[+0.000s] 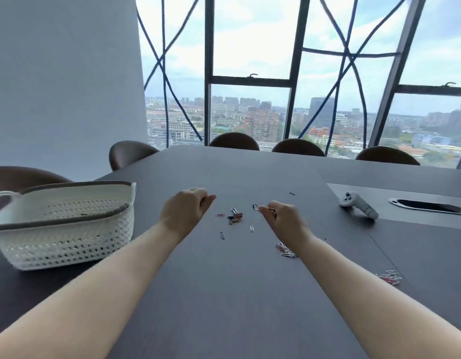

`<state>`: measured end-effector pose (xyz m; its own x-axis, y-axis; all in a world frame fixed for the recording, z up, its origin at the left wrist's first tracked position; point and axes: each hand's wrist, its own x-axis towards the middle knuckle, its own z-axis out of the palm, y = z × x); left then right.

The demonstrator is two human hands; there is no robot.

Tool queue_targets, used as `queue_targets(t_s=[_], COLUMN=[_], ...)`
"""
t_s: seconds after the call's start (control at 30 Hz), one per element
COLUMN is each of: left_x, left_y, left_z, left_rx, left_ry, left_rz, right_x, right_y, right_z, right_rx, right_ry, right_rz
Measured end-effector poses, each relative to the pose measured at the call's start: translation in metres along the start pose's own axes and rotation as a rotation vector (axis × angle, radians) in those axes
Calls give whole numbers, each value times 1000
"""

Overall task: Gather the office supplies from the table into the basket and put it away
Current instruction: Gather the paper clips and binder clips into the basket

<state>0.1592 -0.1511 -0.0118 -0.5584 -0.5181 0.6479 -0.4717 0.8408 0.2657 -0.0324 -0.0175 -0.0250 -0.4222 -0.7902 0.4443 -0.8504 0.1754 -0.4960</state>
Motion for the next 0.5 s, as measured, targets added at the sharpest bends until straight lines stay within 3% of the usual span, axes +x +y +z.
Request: queue_targets(t_s=[0.1,0.2,0.33,0.5], left_x=[-1,-8,-23,-26], left_y=[-54,-107,-157,-179], left_z=[-63,-105,-126,-138], left_rx=[86,107,132,73], left_ry=[116,157,-53,-273], left_rz=[-63,-245,-379,-300], right_x=[20,28,27,32], right_y=[-60,-106,-142,-157], right_z=[30,57,80,92], right_rx=[118,185,202,224], right_ry=[-16,-40,-54,-62], right_rz=[-107,-165,-229,-236])
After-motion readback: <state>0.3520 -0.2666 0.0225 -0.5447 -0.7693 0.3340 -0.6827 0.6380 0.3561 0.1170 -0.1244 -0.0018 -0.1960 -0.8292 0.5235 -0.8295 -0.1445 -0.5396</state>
